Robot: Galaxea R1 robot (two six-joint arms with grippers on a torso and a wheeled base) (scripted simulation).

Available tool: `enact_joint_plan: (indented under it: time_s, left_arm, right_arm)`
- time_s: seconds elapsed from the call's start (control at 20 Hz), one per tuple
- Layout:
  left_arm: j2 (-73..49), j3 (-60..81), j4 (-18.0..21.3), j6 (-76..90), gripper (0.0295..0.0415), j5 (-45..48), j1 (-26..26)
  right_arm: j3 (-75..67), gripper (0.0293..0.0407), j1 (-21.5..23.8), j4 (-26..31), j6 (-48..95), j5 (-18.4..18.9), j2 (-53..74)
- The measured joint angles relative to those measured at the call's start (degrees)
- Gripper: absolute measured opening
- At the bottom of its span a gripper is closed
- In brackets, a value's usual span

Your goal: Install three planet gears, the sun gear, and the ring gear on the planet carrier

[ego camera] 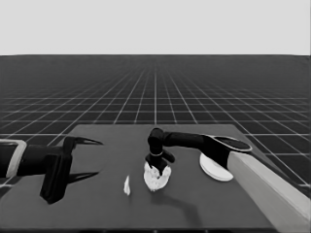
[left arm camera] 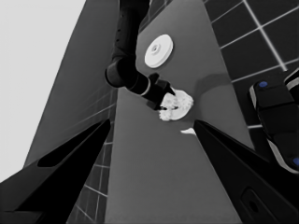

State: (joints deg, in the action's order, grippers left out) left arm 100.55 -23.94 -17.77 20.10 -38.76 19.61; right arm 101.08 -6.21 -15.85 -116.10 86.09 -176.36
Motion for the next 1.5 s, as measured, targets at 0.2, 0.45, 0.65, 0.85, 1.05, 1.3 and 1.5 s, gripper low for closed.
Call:
enact_joint_plan:
  time_s: [0.2, 0.45, 0.65, 0.85, 1.05, 1.3, 1.5]
  left_arm:
    - [0.0, 0.0, 0.0, 0.0, 0.0385, 0.0, 0.0]
    - [0.0, 0.0, 0.0, 0.0, 0.0385, 0.0, 0.0]
    - [0.0, 0.0, 0.0, 0.0, 0.0385, 0.0, 0.0]
    - [0.0, 0.0, 0.0, 0.0, 0.0385, 0.0, 0.0]
    - [0.0, 0.0, 0.0, 0.0, 0.0385, 0.0, 0.0]
    - [0.0, 0.0, 0.0, 0.0, 0.0385, 0.0, 0.0]
    - [0.0, 0.0, 0.0, 0.0, 0.0385, 0.0, 0.0]
  right_arm:
    - [0.0, 0.0309, 0.0, 0.0, -2.4, 0.0, 0.0]
    - [0.0, 0.0309, 0.0, 0.0, -5.4, 0.0, 0.0]
    - [0.0, 0.0309, 0.0, 0.0, -7.8, 0.0, 0.0]
    - [0.0, 0.0309, 0.0, 0.0, -10.2, 0.0, 0.0]
    - [0.0, 0.0309, 0.0, 0.0, -12.6, 0.0, 0.0]
    - [0.0, 0.0309, 0.0, 0.0, -15.6, 0.0, 0.0]
    - [0.0, 0.0309, 0.0, 0.0, -18.0, 0.0, 0.0]
